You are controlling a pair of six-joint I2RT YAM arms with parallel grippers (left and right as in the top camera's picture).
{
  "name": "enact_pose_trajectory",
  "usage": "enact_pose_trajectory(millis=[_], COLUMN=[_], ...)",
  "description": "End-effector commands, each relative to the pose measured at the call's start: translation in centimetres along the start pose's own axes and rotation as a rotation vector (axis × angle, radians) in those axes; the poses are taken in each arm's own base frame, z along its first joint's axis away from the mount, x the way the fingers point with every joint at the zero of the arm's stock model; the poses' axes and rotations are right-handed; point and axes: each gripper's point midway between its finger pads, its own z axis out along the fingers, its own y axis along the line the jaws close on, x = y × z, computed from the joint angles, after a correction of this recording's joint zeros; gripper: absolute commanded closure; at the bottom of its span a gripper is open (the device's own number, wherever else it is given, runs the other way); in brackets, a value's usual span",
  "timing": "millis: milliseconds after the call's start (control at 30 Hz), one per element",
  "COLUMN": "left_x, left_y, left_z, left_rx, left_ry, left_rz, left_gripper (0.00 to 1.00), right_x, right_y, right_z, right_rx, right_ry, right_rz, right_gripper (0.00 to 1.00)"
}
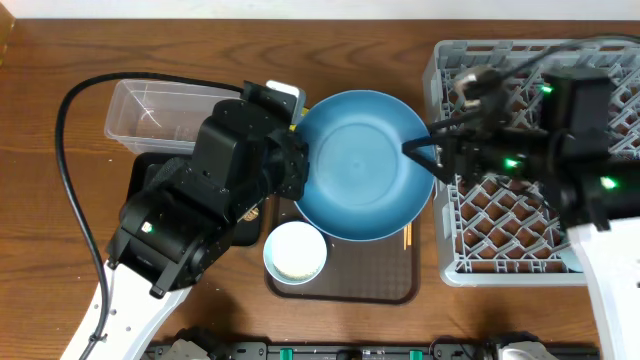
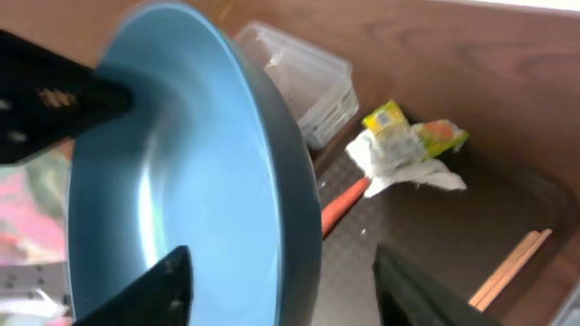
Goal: Sort waste into correct bins and load items into the dishwasher rack
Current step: 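Raise blue plate and pass it to the right gripper, then carry blue plate with right gripper into the dish rack's right side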
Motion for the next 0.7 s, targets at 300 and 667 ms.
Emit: enact_pose_trajectory(millis=[300,667], left_x=[-1.3,-1.3], left_y=[-0.8,-0.8], left_z=[-0.7,-0.7], left_rx=[0.041,0.041], left_ry=[-0.049,-0.051], left_rz=[0.01,0.01], left_gripper=[0.52,0.11], right_x=[-0.2,0.2], right_y=[-4.0,-17.7], right_z=[0.6,-19.3], right_rx=[0.204,1.565], right_ry=[0.007,-0.208], right_rz=[0.053,0.233], right_gripper=[0.99,0.99])
